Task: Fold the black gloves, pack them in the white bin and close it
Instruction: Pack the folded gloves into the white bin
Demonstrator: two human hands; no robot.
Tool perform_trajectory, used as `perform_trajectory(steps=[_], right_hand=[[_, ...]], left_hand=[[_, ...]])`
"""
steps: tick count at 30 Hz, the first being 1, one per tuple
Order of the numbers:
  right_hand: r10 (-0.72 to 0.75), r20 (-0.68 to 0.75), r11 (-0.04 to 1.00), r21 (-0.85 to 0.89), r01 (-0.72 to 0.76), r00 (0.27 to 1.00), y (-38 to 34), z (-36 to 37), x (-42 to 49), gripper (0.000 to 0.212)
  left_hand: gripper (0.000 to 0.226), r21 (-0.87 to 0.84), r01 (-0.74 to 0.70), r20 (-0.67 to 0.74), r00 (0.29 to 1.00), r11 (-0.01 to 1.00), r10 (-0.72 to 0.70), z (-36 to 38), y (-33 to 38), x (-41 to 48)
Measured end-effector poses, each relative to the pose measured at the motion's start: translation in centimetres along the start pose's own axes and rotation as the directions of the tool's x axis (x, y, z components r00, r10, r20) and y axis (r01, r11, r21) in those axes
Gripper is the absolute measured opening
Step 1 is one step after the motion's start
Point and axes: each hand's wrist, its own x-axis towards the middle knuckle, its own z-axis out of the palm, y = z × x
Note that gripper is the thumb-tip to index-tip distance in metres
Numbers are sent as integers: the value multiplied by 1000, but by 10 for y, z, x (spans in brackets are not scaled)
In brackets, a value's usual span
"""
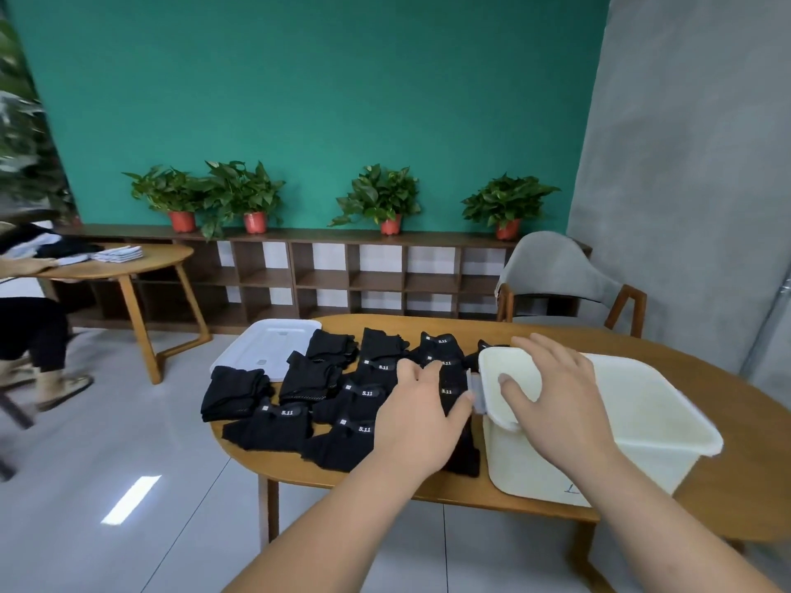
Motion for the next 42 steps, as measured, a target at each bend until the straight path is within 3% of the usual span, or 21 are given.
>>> perform_trajectory(steps=[12,26,33,38,42], right_hand=[[-301,224,954,74,292,927,-119,99,6,62],[-350,548,928,95,359,759,-174,227,-5,66],[-367,552,900,8,436,749,-172,267,-11,67],[-377,496,902,5,432,782,-167,283,-19,67],[-385,480,901,12,433,788,-166,286,-19,67]], left_hand=[[61,16,133,-135,982,991,-129,-36,-129,12],[51,58,365,-241,908,929,-341,-58,-279,23],[48,18,524,-182,839,852,-513,-68,-335,34],[46,-108,542,-106,827,833,-552,-73,-359,53],[48,-87,547,-22,835,833,-550,-75,-364,67]])
